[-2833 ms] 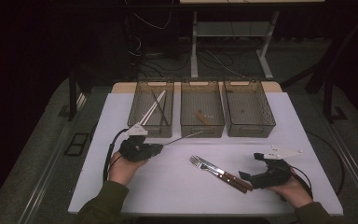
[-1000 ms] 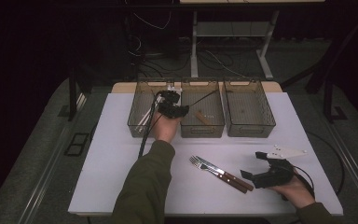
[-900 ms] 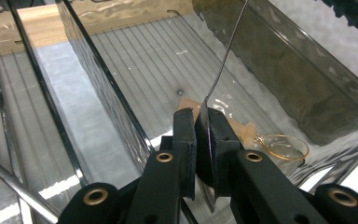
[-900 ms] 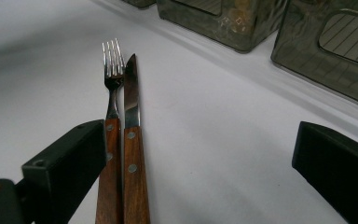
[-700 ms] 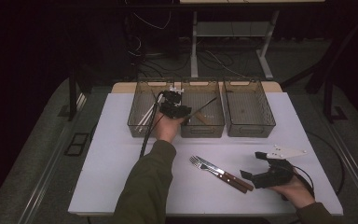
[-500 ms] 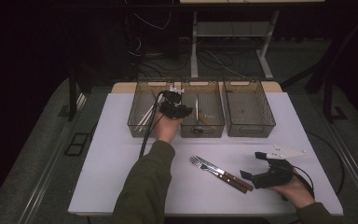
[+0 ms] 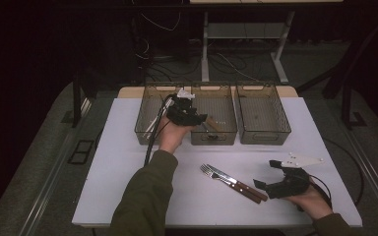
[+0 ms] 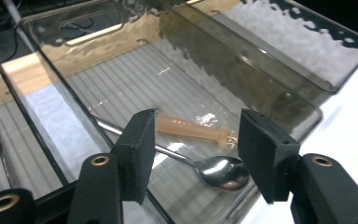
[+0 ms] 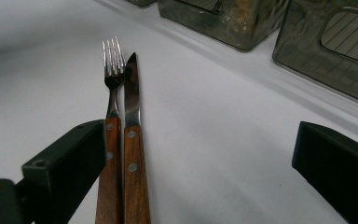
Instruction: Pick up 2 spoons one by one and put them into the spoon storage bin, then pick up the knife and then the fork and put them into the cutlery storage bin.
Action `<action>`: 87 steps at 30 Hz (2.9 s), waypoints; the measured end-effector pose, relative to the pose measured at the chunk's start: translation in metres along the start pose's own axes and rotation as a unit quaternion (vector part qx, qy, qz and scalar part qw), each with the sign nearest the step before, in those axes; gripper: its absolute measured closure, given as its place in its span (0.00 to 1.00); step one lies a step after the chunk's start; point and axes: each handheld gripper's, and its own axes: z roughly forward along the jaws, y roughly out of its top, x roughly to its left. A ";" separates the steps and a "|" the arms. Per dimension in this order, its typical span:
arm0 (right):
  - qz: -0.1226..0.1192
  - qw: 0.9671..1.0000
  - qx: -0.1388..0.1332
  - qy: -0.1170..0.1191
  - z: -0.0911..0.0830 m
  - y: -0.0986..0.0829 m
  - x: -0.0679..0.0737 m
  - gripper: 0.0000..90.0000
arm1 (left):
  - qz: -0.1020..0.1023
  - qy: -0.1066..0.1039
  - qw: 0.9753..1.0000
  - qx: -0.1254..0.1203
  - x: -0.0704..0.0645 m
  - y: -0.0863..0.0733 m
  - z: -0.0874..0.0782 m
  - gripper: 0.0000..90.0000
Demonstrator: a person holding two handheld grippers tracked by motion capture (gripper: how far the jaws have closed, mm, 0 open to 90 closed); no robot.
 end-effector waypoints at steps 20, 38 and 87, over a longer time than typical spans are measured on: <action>0.000 1.000 0.001 -0.002 0.001 -0.001 -0.001 0.04 | 0.050 -0.043 0.998 -0.022 -0.012 -0.038 -0.048 0.37; 0.000 1.000 0.007 -0.001 0.004 -0.002 -0.001 0.04 | 0.054 -0.063 0.996 -0.030 -0.013 -0.108 -0.083 0.25; -0.007 1.000 0.008 0.012 -0.005 0.012 0.001 0.04 | 0.048 -0.075 0.996 -0.005 -0.028 -0.174 -0.105 0.00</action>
